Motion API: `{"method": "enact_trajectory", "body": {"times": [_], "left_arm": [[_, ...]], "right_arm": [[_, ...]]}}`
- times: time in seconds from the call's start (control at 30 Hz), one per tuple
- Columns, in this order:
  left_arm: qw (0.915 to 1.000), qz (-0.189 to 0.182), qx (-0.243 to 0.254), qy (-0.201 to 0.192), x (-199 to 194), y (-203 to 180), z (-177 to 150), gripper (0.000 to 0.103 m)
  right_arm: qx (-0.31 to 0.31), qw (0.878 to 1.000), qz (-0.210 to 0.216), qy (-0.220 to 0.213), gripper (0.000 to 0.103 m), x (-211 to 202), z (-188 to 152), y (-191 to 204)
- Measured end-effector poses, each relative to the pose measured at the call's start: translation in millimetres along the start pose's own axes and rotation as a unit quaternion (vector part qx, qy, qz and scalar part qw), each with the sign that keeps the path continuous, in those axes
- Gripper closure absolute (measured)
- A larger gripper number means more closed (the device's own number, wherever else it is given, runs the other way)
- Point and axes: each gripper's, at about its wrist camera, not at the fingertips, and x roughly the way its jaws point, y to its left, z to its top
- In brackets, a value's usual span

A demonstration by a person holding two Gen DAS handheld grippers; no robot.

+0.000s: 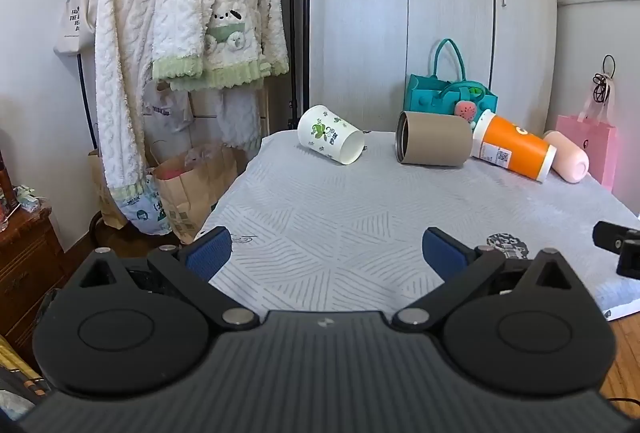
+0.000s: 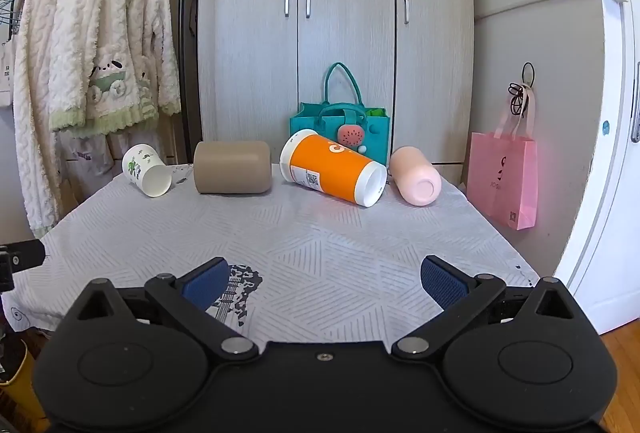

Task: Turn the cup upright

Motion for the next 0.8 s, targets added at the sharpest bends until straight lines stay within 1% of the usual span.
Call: {"method": "enact_trajectory", "body": {"times": [0.27, 0.43, 0.63, 0.8], "left_arm": [[0.9999, -0.012, -0.012, 0.001, 2.3, 4.2, -2.4, 0.000], [0.9995, -0.015, -0.024, 0.013, 5.4, 7.4, -4.6, 0.000], [0.9997, -0.013, -0.018, 0.008, 5.7, 6.1, -5.1, 0.000], [0.9995, -0.024, -0.020, 0.002, 6.1, 7.0, -7.8, 0.000]], "right_arm": [[0.000, 1.000, -0.001, -0.001, 0.000, 0.0, -1.7, -0.2], [-0.002, 1.000, -0.008, -0.005, 0.000, -0.6, -1.8, -1.9], [-0.005, 1.000, -0.006, -0.002, 0.000, 1.2, -2.6, -1.4], [-0.005, 1.000, -0.004, 0.001, 0.000, 2.9, -4.0, -1.3]]}}
